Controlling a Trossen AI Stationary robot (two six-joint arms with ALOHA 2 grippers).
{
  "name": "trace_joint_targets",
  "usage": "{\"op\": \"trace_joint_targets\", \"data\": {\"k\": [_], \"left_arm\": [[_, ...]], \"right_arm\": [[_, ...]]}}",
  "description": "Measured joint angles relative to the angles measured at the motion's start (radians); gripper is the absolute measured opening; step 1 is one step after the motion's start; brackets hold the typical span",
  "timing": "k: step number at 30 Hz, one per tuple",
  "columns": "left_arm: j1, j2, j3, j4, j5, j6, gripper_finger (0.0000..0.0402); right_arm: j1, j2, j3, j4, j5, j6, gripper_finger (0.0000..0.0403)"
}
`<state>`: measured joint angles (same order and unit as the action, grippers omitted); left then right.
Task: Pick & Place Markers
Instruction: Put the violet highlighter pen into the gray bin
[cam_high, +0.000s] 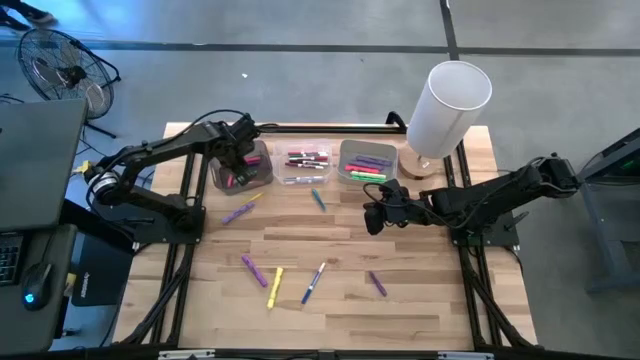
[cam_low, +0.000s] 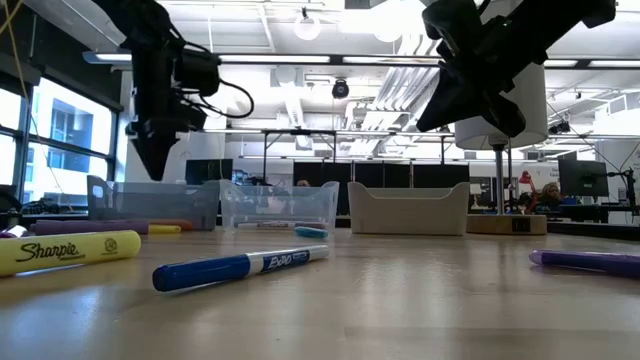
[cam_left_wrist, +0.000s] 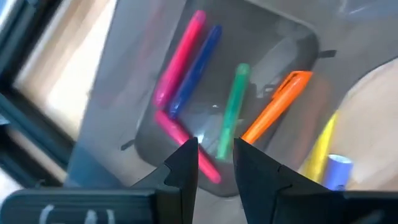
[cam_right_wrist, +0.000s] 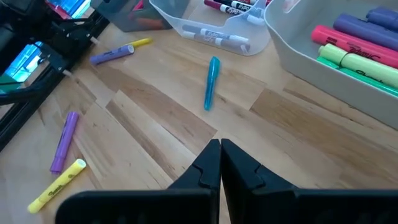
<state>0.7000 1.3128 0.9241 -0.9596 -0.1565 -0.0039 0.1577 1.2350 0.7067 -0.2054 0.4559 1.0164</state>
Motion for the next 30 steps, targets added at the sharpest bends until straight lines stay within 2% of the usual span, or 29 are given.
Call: {"op": "trace_joint_targets", "data": {"k": [3,9,16,24,30], "left_arm": [[-0.02,-0.007,0.0,0.0,0.054,-0.043,0.0096],[-0.177,-0.067,0.0,0.0,0.037,-0.245,0.0071],[-0.476,-0.11,0.002,-0.027,0.034,-0.623,0.0005],[-0.867,-0.095,0.002,-0.08,0.005,-1.136,0.0002],[-1.104,-0.083,0.006,-0.081,-0.042,-1.5,0.0001]], "right_arm": [[0.0,0.0,0.0,0.0,-0.015,-0.001,0.0],[0.0,0.0,0.0,0.0,-0.078,-0.044,0.0],[0.0,0.0,0.0,0.0,-0.144,-0.136,0.0],[0.0,0.0,0.0,0.0,-0.259,-0.236,0.0],[0.0,0.0,0.0,-0.001,-0.28,-0.301,0.0]]}}
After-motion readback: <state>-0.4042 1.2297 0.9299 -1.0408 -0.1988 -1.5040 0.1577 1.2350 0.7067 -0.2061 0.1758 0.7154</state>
